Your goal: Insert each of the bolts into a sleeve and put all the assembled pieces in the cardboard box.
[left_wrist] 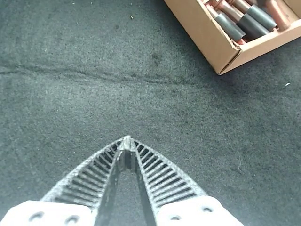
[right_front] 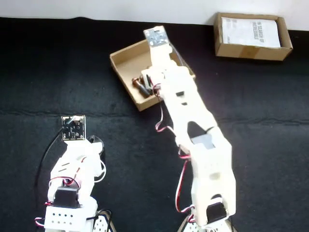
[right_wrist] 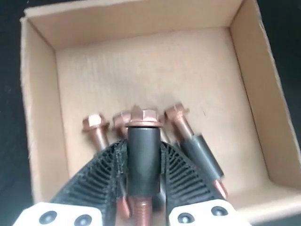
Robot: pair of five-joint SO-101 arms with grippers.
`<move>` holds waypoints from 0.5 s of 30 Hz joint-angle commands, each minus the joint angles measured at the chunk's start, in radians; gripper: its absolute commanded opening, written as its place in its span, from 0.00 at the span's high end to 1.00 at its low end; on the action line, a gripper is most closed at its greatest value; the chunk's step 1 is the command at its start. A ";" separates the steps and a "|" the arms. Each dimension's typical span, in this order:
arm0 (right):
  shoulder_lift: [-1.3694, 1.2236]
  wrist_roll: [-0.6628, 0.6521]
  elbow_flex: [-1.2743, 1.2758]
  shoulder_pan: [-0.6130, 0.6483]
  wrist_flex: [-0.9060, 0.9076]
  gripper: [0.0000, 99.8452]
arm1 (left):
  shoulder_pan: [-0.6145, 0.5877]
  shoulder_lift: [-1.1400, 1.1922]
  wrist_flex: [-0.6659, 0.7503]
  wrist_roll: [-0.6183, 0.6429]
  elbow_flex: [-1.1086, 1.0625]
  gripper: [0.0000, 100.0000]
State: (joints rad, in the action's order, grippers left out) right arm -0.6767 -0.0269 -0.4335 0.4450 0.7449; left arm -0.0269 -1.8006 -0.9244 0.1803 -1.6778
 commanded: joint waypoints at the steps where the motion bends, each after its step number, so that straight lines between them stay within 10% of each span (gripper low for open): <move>1: -0.099 -0.011 -0.188 0.010 0.002 0.99 | -0.025 -0.007 0.005 -0.002 -0.016 0.97; 15: -0.424 -0.167 -0.713 0.054 0.380 0.90 | -0.044 -0.007 0.005 -0.003 -0.016 0.97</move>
State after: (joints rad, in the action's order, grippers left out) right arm -1.0925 -0.1603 -1.0487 0.4741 1.0257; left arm -0.0637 -1.8006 -0.9244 0.1803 -1.6778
